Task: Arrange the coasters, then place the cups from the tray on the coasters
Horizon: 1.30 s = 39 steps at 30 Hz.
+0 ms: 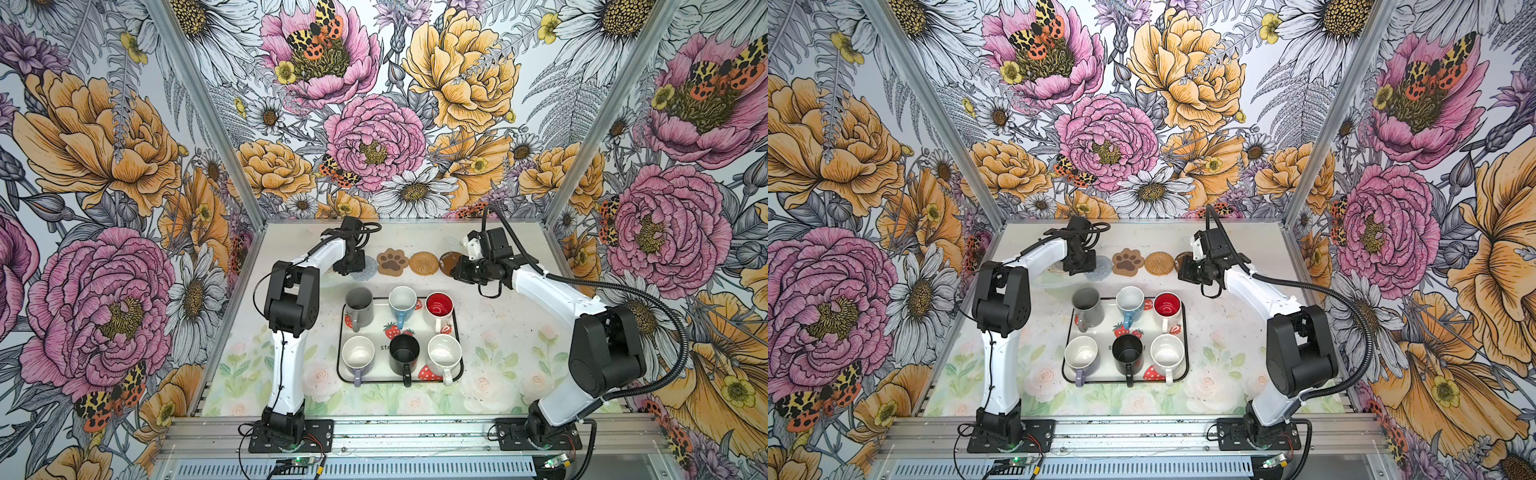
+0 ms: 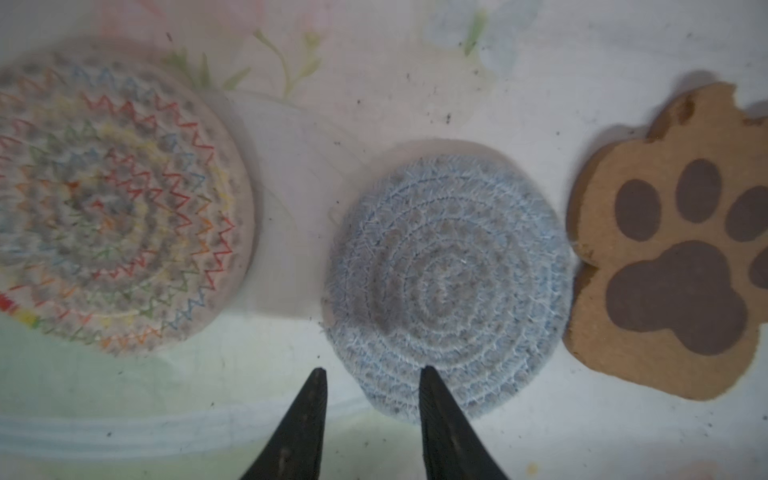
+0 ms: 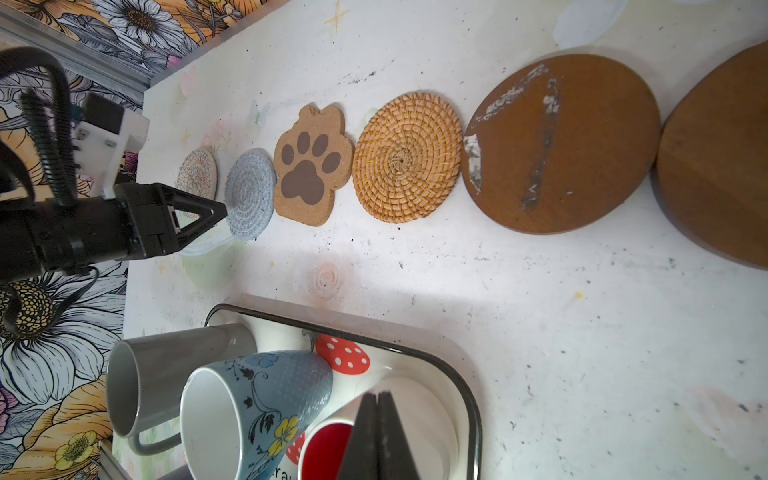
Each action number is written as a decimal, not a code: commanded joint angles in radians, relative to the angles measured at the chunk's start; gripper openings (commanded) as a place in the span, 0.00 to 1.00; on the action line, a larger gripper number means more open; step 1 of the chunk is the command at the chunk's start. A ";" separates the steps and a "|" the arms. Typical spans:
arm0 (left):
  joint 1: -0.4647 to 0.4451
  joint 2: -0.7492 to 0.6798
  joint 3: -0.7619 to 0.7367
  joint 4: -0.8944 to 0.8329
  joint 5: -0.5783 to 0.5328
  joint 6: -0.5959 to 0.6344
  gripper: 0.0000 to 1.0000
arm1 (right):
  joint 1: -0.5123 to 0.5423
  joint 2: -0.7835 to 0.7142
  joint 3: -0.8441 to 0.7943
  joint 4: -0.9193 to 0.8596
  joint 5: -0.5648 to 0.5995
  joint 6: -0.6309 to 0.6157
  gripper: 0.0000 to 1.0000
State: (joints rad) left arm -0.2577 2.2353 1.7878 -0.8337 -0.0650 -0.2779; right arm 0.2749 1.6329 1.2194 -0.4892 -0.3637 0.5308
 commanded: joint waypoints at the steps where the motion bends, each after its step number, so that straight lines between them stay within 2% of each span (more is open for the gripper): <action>1: 0.005 0.034 0.047 0.014 0.037 0.012 0.39 | 0.006 0.009 0.024 -0.005 0.005 -0.009 0.03; 16: 0.022 0.119 0.117 0.013 0.035 -0.011 0.38 | 0.004 0.018 0.028 -0.005 0.001 -0.012 0.03; 33: 0.049 0.132 0.165 0.013 0.014 -0.025 0.39 | 0.004 0.015 0.022 -0.005 0.002 -0.014 0.03; 39: 0.051 0.115 0.216 0.013 0.009 -0.013 0.43 | 0.004 0.010 0.022 -0.005 0.002 -0.012 0.03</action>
State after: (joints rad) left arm -0.2180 2.3489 1.9537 -0.8349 -0.0414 -0.2882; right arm 0.2749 1.6501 1.2205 -0.4892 -0.3641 0.5304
